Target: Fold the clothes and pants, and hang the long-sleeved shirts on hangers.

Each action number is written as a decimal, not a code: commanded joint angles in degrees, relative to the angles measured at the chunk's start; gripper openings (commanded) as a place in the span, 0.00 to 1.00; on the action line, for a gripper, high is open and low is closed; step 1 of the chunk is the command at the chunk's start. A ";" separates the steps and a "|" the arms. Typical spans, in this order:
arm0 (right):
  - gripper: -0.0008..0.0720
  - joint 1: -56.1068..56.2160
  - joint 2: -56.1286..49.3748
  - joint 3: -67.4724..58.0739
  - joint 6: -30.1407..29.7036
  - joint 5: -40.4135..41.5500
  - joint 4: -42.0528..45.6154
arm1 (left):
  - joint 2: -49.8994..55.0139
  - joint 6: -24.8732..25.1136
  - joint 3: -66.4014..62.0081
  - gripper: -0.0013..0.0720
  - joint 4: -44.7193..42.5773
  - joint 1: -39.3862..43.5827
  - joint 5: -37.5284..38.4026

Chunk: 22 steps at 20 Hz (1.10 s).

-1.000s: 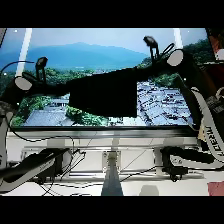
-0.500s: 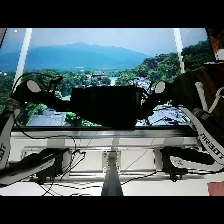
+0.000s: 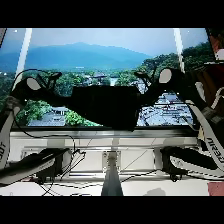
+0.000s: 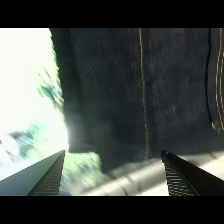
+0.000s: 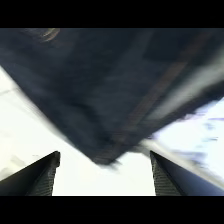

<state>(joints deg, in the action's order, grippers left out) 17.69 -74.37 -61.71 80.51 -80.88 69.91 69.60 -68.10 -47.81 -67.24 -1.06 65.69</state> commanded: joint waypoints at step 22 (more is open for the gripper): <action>0.91 -22.91 -1.33 35.65 -16.02 29.03 -46.25 | -18.62 -0.02 -4.46 0.96 5.16 -5.33 -1.16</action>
<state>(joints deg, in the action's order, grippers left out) -7.42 -71.13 -24.67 65.65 -52.40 25.39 51.03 -68.12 -52.27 -62.78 -6.35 64.51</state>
